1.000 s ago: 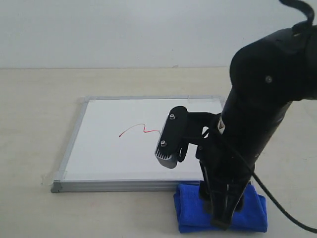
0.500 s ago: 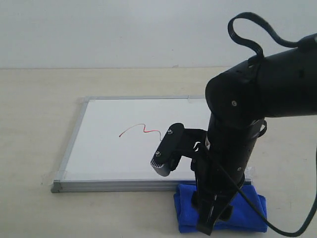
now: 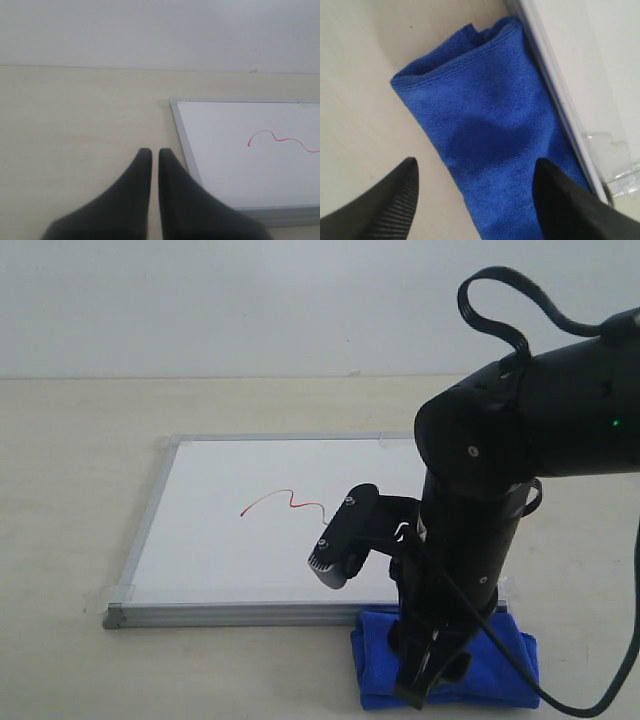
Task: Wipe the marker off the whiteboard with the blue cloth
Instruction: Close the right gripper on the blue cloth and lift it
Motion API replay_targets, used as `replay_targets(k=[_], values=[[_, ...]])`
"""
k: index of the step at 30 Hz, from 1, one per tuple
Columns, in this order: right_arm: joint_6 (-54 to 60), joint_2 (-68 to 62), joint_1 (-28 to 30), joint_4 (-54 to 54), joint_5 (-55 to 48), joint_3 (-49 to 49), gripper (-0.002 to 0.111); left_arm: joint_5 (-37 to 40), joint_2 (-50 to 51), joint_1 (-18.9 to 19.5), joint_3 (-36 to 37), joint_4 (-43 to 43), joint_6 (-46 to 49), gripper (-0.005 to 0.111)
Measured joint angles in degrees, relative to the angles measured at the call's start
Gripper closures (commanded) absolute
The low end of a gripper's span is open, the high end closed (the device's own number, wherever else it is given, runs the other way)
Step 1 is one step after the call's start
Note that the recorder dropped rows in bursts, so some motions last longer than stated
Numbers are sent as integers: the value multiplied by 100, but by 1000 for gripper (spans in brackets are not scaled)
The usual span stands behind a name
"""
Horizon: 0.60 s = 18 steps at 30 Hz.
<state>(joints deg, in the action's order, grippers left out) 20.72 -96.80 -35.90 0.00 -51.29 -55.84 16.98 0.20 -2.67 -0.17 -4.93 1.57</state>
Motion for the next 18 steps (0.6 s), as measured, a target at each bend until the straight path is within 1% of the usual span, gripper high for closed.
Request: replay_targets(k=[1, 4, 5, 18], values=[[-30, 0, 0, 0, -27, 0, 48, 0, 0, 0, 0, 0, 0, 102], [-141, 0, 0, 0, -95, 0, 39, 0, 0, 0, 0, 0, 0, 102], [-156, 0, 0, 0, -123, 0, 38, 0, 0, 0, 0, 0, 0, 102], [-379, 0, 0, -131, -96, 0, 38, 0, 0, 0, 0, 0, 0, 102]])
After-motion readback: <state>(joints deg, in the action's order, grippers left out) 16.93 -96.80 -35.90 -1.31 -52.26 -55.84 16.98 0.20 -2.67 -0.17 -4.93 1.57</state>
